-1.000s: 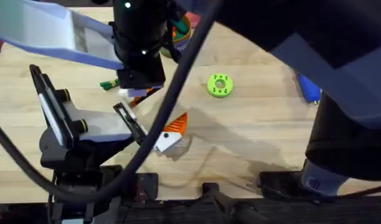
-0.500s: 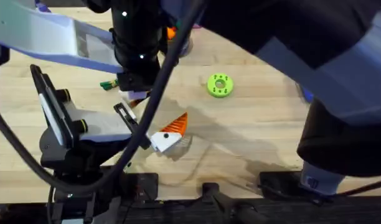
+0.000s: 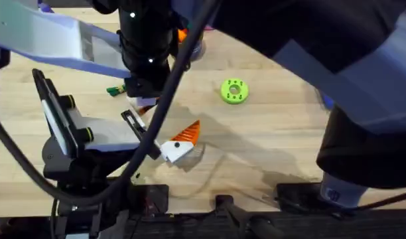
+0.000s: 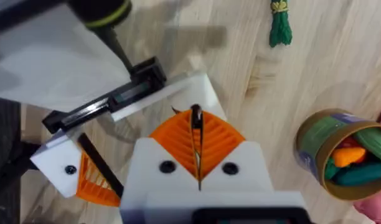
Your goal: Pick up the gripper from the table and insert it into the empty holder that is missing its gripper. Then pick up a screw, insert it into the mounting hole, and use the screwdriver to tighten it. Finally, clean up the table by picking up the vegetable and placing it into the bucket.
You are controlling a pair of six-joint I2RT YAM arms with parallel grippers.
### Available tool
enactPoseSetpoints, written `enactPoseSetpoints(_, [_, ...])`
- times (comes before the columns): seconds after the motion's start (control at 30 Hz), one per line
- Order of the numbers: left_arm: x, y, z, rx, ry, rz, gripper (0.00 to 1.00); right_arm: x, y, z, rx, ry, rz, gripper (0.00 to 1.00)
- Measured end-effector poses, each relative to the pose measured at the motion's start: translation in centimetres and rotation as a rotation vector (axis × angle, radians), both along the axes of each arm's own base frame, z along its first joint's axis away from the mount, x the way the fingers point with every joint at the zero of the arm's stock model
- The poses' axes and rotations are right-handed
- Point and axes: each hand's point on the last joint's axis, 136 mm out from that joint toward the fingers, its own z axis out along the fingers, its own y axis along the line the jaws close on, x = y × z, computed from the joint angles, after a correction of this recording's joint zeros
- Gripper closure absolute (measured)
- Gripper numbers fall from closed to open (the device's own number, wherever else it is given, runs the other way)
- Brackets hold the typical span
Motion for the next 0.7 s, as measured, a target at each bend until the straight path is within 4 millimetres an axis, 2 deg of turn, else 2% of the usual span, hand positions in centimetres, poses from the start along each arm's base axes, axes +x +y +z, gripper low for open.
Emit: enactPoseSetpoints(0.7, [0.00, 0.00, 0.01, 0.000, -0.001, 0.000, 0.013, -0.17, 0.59, -0.27, 0.007, 0.003, -0.007, 0.996])
